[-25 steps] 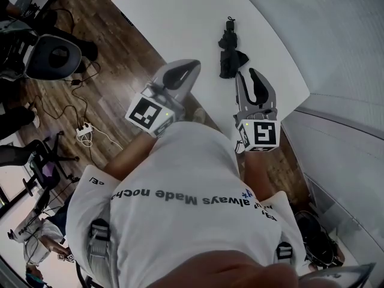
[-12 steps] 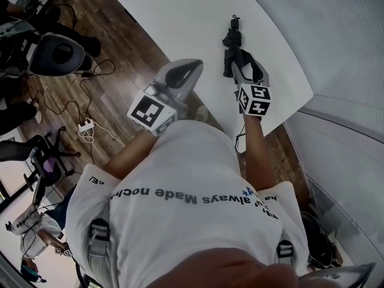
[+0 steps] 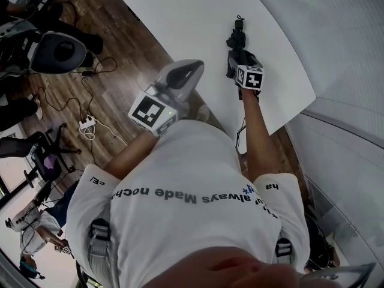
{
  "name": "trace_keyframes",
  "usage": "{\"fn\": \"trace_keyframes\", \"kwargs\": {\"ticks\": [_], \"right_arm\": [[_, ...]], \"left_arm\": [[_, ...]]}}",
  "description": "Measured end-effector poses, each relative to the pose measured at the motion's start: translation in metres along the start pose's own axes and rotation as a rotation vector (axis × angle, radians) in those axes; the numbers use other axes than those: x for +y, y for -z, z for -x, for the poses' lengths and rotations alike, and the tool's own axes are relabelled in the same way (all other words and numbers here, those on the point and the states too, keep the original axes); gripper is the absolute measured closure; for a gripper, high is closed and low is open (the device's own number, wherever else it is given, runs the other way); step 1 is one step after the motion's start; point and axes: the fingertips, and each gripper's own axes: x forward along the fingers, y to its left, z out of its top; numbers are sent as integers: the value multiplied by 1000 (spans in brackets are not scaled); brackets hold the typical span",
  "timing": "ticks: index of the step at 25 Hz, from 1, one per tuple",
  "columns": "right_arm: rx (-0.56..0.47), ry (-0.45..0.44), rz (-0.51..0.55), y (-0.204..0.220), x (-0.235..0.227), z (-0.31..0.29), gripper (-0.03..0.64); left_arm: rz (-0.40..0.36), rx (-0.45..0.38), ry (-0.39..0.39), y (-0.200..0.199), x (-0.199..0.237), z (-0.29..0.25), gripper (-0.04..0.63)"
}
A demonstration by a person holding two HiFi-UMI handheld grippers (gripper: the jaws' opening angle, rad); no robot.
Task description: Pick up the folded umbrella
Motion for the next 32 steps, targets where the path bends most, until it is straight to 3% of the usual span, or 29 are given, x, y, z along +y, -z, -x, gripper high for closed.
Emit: {"fn": "trace_keyframes", "kwargs": {"ticks": [8,16,21,25,32], "right_arm": [[176,31,-68,38,-29,-59,197],[293,26,-62,60,-54,-95,196],[331,35,-46,59,-70,-117,287],[341,21,-70,62,-72,-124,323],[293,-38,-198,74,-72,-104,377]], "left_arm": [[18,22,-4,11,13,-9,592],[38,46,-27,20,28,-35,592],[50,64,-40,28,44,-55,592],[54,72,-43,37,51,-58,592],[44,64,-37,42,27,-48,592]]}}
